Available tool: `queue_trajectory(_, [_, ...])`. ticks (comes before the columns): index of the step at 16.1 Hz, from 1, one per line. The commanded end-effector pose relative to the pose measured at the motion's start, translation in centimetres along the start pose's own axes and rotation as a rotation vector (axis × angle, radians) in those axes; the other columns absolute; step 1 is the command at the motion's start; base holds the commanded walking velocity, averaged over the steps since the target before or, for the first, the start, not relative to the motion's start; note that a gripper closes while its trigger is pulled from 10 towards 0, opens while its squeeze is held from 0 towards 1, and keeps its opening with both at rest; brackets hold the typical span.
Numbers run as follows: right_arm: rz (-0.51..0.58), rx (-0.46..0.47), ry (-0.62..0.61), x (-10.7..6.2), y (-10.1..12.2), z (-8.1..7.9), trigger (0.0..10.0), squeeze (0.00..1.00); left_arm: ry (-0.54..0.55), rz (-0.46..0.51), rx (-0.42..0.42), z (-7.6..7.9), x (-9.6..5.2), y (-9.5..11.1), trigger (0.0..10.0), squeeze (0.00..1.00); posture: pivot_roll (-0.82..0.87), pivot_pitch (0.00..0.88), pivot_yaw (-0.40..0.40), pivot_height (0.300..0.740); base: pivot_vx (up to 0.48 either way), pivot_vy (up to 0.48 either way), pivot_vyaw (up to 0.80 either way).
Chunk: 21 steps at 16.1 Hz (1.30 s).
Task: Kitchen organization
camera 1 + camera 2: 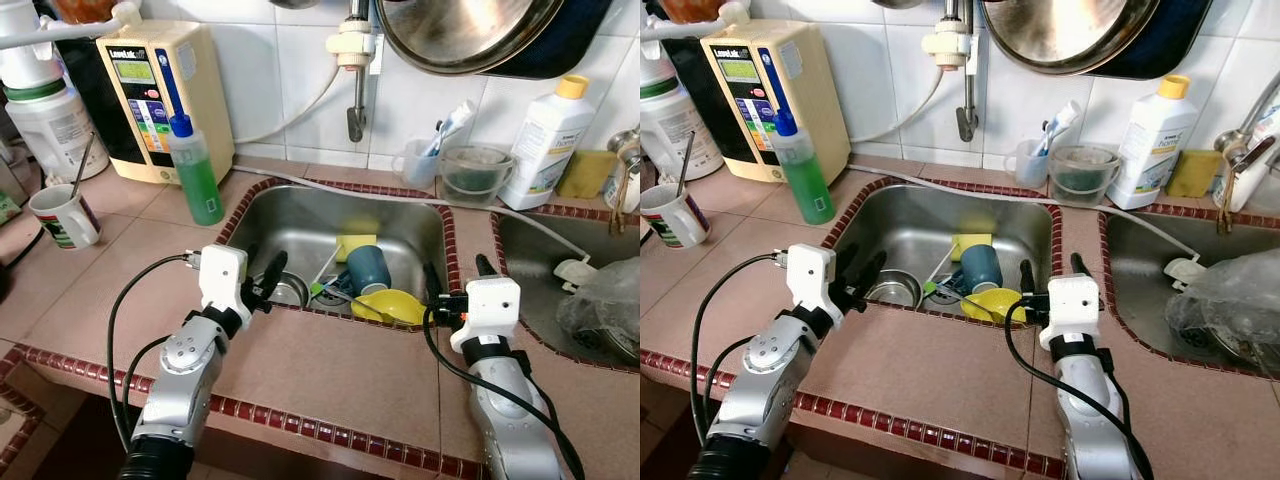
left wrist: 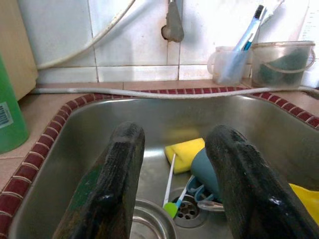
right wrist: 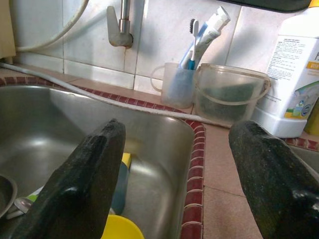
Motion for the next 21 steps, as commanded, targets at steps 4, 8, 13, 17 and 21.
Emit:
queue_trajectory(4, [-0.001,0.006,-0.006,0.1,0.1,0.1,10.0,0.0,0.0,0.006,0.007,0.0,0.0,0.3,10.0,0.0,-0.07,0.002,0.037,0.74,-0.371,0.0,0.0])
queue_trajectory(8, [0.002,0.005,-0.002,0.3,0.1,-0.1,10.0,0.0,-0.003,0.005,0.01,0.0,0.0,0.3,10.0,0.0,-0.07,0.0,0.037,0.74,-0.296,0.0,0.0])
queue_trajectory(13, [0.004,0.004,0.004,0.4,0.1,-0.2,10.0,0.0,-0.006,0.008,0.018,0.0,0.2,0.4,10.0,0.0,-0.07,0.0,0.037,0.74,-0.107,0.0,0.0])
queue_trajectory(17, [0.006,0.001,0.012,0.3,0.0,-0.3,10.0,0.0,-0.01,0.004,0.031,-0.1,0.2,0.3,10.0,0.0,-0.07,0.0,0.037,0.74,0.0,0.0,0.0])
queue_trajectory(21, [0.015,0.009,0.126,-0.3,-0.1,-1.6,10.0,0.0,-0.044,-0.034,0.063,-0.5,-0.5,-0.5,10.0,0.0,-0.06,0.0,0.038,0.74,0.0,0.0,0.0])
Point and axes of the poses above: a point about 5 cm out from each wrist's last joint towards the gripper, its own x axis pointing out of the wrist towards the gripper, its own y axis along the axis of the wrist's last joint, z = x × y, the point moved 5 cm from there along x, pointing out of the wrist towards the gripper, and after that the axes turned 5 degrees about -x, right-handed, at the moved point
